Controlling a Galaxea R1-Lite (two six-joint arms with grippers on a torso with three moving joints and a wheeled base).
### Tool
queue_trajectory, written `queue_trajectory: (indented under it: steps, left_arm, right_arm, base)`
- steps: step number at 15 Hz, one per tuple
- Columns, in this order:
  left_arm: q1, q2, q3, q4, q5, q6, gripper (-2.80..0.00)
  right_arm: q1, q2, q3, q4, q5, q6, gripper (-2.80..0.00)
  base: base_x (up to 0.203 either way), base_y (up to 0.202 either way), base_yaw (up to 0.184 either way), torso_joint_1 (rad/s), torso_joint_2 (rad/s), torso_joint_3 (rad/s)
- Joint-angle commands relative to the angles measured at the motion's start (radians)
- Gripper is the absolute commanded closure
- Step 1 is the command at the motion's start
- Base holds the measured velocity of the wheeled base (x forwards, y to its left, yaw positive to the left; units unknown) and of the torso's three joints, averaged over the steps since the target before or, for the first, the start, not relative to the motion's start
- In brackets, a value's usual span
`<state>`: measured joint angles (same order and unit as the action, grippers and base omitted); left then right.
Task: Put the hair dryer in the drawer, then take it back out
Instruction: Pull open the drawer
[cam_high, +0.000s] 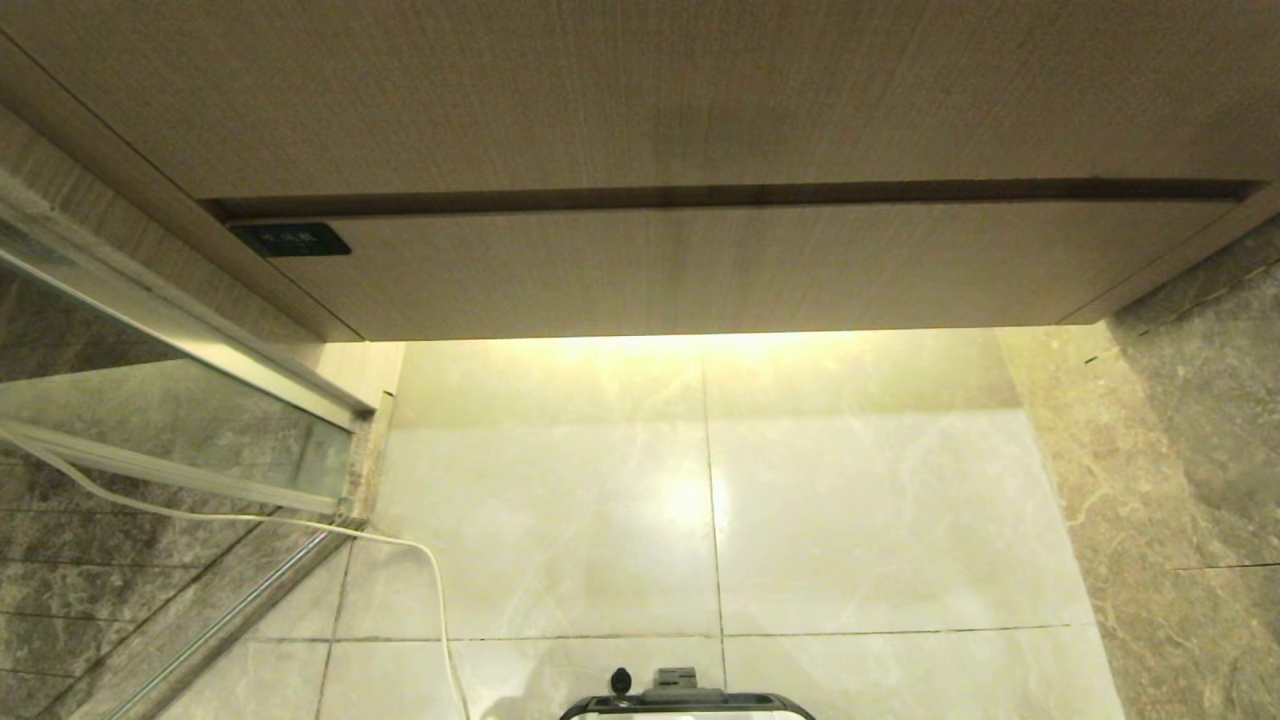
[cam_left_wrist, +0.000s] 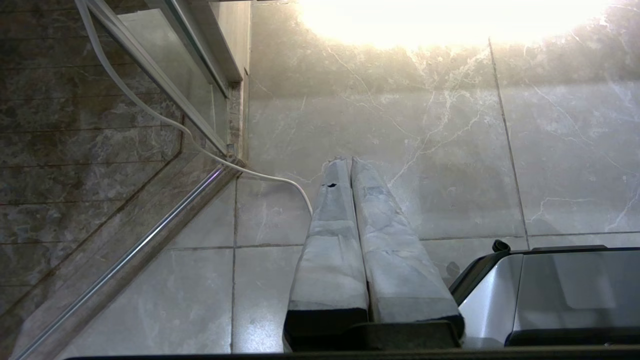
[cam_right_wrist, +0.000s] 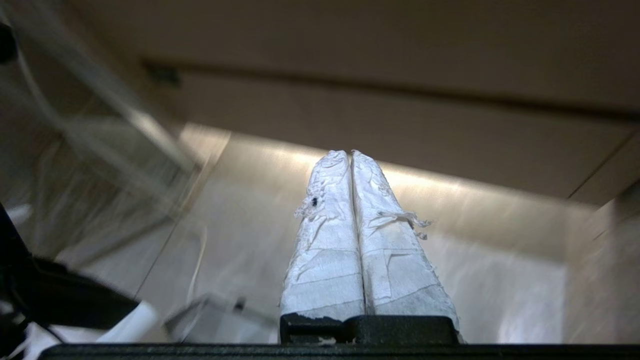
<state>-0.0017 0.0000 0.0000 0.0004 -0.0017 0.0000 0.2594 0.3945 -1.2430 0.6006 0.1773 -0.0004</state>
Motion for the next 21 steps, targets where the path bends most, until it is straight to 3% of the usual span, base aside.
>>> queue_trajectory:
  steps: [1,3,4,7,9,11,13,15,17,21]
  left_arm:
    - [0.0,0.0,0.002,0.0,0.0,0.0,0.0]
    - [0.0,0.0,0.002,0.0,0.0,0.0,0.0]
    - [0.0,0.0,0.002,0.0,0.0,0.0,0.0]
    - [0.0,0.0,0.002,0.0,0.0,0.0,0.0]
    - [0.0,0.0,0.002,0.0,0.0,0.0,0.0]
    - [0.0,0.0,0.002,0.0,0.0,0.0,0.0]
    - [0.0,0.0,0.002,0.0,0.0,0.0,0.0]
    - [0.0,0.0,0.002,0.0,0.0,0.0,0.0]
    - [0.0,0.0,0.002,0.0,0.0,0.0,0.0]
    - [0.0,0.0,0.002,0.0,0.0,0.0,0.0]
  right_arm:
    - [0.061,0.398,-0.186,0.184,0.031,-0.015,0.0]
    - [0.116,0.57,-0.246,0.284,0.06,-0.101,0.0]
    - [0.135,0.613,-0.243,0.315,0.069,-0.182,-2.8]
    - [0.172,0.739,-0.175,0.356,0.054,-0.501,-2.8]
    - [0.171,0.829,-0.149,0.319,-0.039,-0.601,-2.8]
    - [0.179,0.887,-0.099,0.109,-0.181,-0.623,-2.8]
    - [0.212,0.925,0.022,-0.289,-0.33,-0.683,-2.8]
    - [0.26,0.987,0.182,-0.654,-0.411,-0.765,-2.8]
    - [0.296,1.054,0.292,-0.84,-0.435,-0.823,-2.8]
    - [0.292,1.177,0.339,-1.155,-0.407,-0.845,-2.8]
  base:
    - [0.0,0.0,0.0,0.0,0.0,0.0]
    - [0.0,0.0,0.0,0.0,0.0,0.0]
    - [0.0,0.0,0.0,0.0,0.0,0.0]
    - [0.0,0.0,0.0,0.0,0.0,0.0]
    - [0.0,0.0,0.0,0.0,0.0,0.0]
    - [0.0,0.0,0.0,0.0,0.0,0.0]
    - [0.0,0.0,0.0,0.0,0.0,0.0]
    - [0.0,0.0,0.0,0.0,0.0,0.0]
    - [0.0,0.0,0.0,0.0,0.0,0.0]
    - [0.0,0.0,0.0,0.0,0.0,0.0]
